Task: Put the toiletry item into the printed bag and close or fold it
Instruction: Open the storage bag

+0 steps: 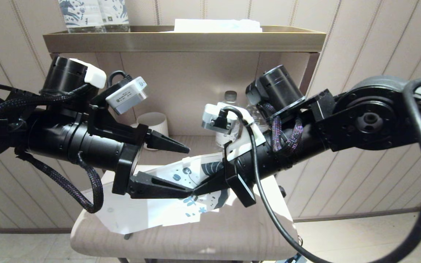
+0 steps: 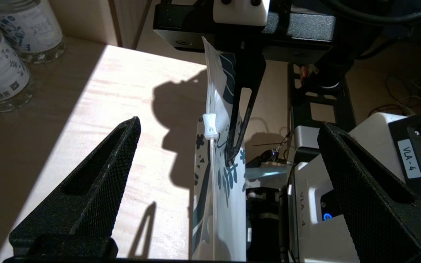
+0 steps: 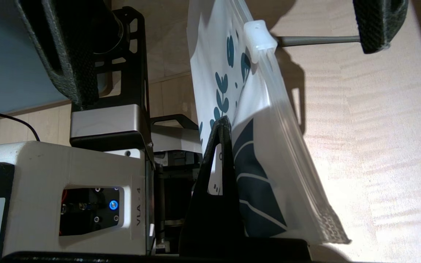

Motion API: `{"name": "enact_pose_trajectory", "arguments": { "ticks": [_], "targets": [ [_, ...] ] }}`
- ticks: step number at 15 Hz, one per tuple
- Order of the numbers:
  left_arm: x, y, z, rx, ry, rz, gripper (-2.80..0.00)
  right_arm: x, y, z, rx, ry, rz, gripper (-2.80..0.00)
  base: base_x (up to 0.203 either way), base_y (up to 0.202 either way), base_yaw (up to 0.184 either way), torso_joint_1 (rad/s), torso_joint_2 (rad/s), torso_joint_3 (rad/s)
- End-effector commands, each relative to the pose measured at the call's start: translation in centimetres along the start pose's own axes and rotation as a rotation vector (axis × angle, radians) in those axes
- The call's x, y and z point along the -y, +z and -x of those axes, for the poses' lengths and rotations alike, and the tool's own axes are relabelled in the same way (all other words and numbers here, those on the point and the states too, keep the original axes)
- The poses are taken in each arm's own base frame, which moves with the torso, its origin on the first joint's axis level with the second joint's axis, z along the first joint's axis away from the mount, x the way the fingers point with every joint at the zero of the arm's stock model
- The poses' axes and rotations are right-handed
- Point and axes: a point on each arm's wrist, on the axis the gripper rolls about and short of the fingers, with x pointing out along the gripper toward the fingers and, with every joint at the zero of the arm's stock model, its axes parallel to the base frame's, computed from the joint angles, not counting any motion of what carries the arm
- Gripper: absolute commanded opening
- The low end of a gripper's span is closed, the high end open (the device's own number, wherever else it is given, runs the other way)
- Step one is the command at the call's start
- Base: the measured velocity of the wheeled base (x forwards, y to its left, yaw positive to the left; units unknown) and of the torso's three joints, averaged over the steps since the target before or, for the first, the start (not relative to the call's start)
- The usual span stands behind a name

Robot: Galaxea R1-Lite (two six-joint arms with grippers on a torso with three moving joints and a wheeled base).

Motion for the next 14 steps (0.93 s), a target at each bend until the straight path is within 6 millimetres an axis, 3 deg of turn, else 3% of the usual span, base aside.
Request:
{"name": "enact_pose_trajectory", "arguments": {
  "ticks": [1, 2, 14],
  "targets": [
    [0.14, 0.07, -0.11, 0.002, -0.010, -0.003, 0.00, -0.05, -0.02, -0.08, -0.001, 0.006, 0.001, -2.80, 0.000, 0.000, 0.000, 0.000, 0.00, 0.000],
    [0.19, 0.04, -0.18, 0.000, -0.013, -0.002, -2.80, -0.05, -0.02, -0.08, -0.001, 0.006, 0.001, -2.80, 0.000, 0.000, 0.000, 0.000, 0.00, 0.000],
    [0.28, -0.31, -0.92, -0.013, -0.032, 0.011, -2.80, 0.00, -0.15, 0.06, -0.003, 0.003, -0.003, -2.80, 0.000, 0.000, 0.000, 0.000, 0.00, 0.000]
  ]
}}
